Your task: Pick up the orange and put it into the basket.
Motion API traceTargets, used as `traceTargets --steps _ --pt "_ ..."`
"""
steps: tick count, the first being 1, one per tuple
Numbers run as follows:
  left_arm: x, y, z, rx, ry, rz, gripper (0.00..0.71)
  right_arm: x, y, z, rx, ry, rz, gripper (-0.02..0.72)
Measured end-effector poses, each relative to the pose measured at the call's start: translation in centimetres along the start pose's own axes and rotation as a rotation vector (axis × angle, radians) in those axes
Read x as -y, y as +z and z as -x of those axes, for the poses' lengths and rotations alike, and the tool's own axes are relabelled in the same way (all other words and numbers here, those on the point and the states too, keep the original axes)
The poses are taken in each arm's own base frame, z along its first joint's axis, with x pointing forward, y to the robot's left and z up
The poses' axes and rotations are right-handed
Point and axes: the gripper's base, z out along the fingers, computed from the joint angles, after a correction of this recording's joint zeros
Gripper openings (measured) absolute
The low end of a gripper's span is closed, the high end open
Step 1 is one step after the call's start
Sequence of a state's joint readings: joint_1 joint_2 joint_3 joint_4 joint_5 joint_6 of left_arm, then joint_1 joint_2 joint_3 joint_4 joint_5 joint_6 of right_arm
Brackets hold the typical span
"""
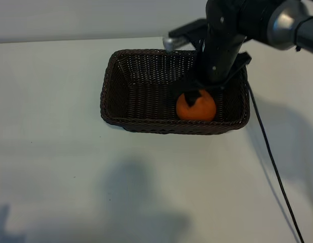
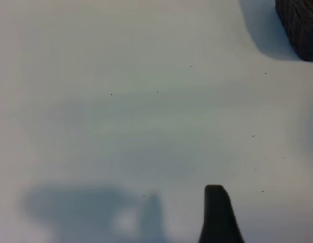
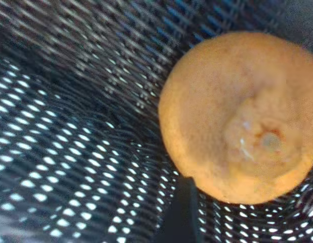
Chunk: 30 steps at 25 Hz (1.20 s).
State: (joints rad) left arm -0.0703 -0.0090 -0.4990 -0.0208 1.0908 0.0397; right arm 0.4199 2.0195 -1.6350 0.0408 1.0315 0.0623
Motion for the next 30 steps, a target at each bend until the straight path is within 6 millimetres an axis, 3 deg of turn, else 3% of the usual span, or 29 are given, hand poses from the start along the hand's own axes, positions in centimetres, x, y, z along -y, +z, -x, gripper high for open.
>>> traceTargets --steps 8,15,19,24,30 --pt "0.0 0.0 0.0 0.0 0.0 0.0 0.467 -0.5 -5.6 1.4 0.068 0.002 0.025 0.597" --pt "0.0 0.0 0.0 0.0 0.0 0.0 0.467 -0.5 -6.4 1.8 0.093 -0.002 0.019 0.597" --pt "0.0 0.0 0.0 0.0 0.0 0.0 0.467 0.5 -6.8 2.1 0.117 -0.002 -0.024 0.597" --pt "0.0 0.0 0.0 0.0 0.0 0.0 0.467 4.8 -8.5 3.0 0.176 0.075 -0.085 0.595" --pt "0.0 0.0 0.0 0.0 0.0 0.0 0.467 12.4 -10.2 2.6 0.229 0.23 -0.152 0.595"
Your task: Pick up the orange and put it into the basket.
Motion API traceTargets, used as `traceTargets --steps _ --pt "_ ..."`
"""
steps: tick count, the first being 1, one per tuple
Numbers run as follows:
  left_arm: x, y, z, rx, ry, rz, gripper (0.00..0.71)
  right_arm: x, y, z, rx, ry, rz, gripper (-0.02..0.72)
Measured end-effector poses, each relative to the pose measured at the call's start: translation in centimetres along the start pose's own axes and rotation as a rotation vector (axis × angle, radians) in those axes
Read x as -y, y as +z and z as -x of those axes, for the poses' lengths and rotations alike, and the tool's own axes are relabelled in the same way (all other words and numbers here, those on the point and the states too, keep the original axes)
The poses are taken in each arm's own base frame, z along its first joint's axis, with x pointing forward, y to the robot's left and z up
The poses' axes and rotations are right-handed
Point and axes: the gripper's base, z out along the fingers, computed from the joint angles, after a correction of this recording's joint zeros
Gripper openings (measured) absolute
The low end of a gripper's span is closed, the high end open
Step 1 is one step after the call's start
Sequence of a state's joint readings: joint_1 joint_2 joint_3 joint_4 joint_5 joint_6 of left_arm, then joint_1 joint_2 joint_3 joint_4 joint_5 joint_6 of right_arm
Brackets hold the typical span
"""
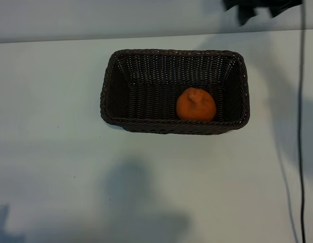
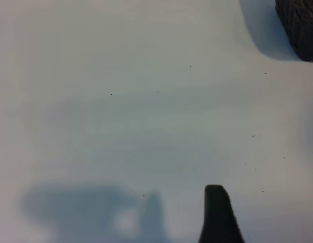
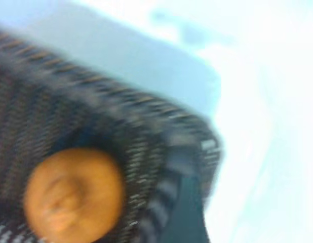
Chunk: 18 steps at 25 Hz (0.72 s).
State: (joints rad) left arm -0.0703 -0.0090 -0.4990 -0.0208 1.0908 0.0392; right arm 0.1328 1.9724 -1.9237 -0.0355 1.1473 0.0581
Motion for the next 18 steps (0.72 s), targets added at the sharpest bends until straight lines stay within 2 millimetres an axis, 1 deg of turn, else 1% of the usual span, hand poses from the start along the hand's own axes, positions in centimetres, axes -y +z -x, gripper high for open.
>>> traceTargets --steps 1,2,3,4,8,10,11,13,18 --pt "0.0 0.0 0.0 0.0 0.0 0.0 0.467 1.4 0.0 0.1 0.002 0.028 -0.015 0.595" --pt "0.0 0.0 0.0 0.0 0.0 0.0 0.467 1.4 0.0 0.1 0.002 0.028 -0.015 0.595" --pt "0.0 0.0 0.0 0.0 0.0 0.0 0.467 2.7 0.0 0.1 0.006 0.05 -0.028 0.595" --pt "0.0 0.0 0.0 0.0 0.0 0.0 0.467 5.6 0.0 0.0 0.012 0.099 -0.06 0.595" --pt "0.0 0.0 0.0 0.0 0.0 0.0 0.467 10.6 -0.3 -0.5 0.029 0.192 -0.116 0.595" --pt "0.0 0.0 0.0 0.0 0.0 0.0 0.467 12.4 -0.4 -0.7 0.035 0.225 -0.137 0.595" --pt "0.0 0.0 0.0 0.0 0.0 0.0 0.467 13.1 -0.5 -0.9 0.037 0.238 -0.145 0.595" --pt "0.0 0.0 0.0 0.0 0.0 0.0 0.467 14.0 -0.6 -1.1 0.038 0.243 -0.155 0.595" --pt "0.0 0.0 0.0 0.0 0.0 0.0 0.467 14.1 -0.9 -1.1 0.045 0.241 -0.153 0.583"
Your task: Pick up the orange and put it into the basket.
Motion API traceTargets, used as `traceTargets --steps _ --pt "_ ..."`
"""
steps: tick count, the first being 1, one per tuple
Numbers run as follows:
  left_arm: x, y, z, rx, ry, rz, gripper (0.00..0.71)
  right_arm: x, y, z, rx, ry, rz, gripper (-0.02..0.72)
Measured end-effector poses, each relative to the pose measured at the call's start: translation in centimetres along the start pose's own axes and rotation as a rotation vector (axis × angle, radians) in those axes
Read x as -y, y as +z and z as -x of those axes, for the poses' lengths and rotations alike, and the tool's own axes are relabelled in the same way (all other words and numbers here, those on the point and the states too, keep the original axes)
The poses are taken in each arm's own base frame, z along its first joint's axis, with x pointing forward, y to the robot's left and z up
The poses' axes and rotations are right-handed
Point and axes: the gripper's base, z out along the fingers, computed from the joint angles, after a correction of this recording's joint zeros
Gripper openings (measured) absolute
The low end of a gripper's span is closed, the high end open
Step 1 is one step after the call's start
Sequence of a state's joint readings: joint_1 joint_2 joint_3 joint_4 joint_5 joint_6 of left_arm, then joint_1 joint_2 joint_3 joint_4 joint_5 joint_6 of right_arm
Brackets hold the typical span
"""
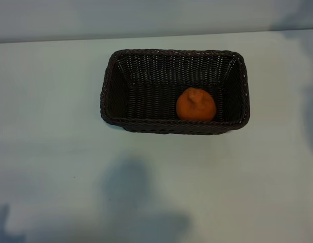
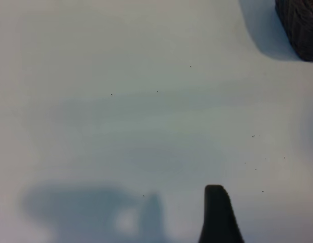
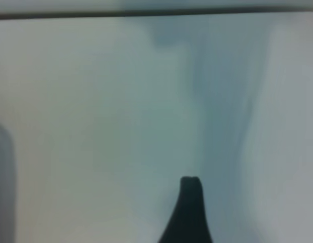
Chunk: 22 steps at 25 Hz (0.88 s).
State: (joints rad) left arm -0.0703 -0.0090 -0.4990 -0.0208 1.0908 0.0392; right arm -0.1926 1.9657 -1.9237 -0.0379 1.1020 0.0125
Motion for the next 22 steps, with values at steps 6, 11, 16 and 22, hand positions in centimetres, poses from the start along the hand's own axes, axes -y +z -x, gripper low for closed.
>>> traceTargets --steps 6,11,16,22 --pt "0.0 0.0 0.0 0.0 0.0 0.0 0.467 0.1 -5.0 -0.4 0.037 0.004 0.002 0.581" --pt "0.0 0.0 0.0 0.0 0.0 0.0 0.467 0.1 -11.8 -1.7 0.116 0.019 0.034 0.581" --pt "0.0 0.0 0.0 0.0 0.0 0.0 0.467 -0.1 -19.3 -3.6 0.268 0.031 0.083 0.581" --pt "0.0 0.0 0.0 0.0 0.001 0.0 0.467 0.2 -29.1 -8.3 0.507 0.032 0.087 0.581"
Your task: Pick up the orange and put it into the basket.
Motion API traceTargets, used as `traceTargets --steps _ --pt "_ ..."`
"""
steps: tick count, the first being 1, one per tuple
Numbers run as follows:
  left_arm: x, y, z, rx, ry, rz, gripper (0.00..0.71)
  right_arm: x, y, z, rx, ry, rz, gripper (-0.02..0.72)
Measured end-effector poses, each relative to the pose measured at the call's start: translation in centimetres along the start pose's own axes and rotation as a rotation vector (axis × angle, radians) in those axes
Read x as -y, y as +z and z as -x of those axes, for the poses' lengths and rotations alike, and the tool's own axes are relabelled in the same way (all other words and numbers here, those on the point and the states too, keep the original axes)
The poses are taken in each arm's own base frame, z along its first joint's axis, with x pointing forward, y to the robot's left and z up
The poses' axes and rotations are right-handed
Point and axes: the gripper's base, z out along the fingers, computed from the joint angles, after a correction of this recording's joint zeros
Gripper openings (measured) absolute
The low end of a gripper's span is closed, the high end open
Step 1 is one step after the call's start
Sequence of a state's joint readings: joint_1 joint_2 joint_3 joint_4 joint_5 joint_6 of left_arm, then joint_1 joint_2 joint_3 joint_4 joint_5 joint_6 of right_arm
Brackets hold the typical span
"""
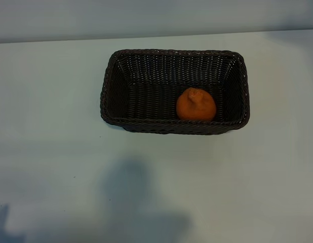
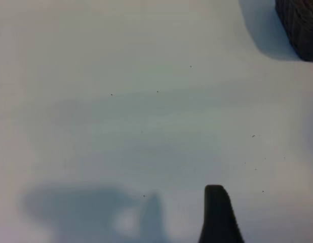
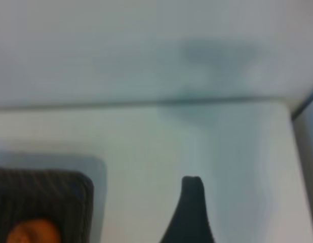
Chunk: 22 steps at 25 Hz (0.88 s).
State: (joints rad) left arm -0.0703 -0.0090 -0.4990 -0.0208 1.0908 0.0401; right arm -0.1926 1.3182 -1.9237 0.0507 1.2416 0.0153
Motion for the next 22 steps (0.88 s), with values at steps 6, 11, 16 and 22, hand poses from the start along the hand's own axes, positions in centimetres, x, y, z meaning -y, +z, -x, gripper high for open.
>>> traceTargets --steps 6,11,16,22 --pt "0.0 0.0 0.0 0.0 0.0 0.0 0.467 -0.5 -13.7 -3.4 0.293 0.0 0.01 0.581" --pt "0.0 0.0 0.0 0.0 0.0 0.0 0.467 -0.5 -18.2 -9.3 0.357 -0.001 0.007 0.581" --pt "0.0 0.0 0.0 0.0 0.0 0.0 0.467 -0.4 -19.8 -15.5 0.479 -0.001 0.009 0.581" --pt "0.0 0.0 0.0 0.0 0.0 0.0 0.467 -0.1 -19.6 -21.6 0.593 0.003 0.011 0.581"
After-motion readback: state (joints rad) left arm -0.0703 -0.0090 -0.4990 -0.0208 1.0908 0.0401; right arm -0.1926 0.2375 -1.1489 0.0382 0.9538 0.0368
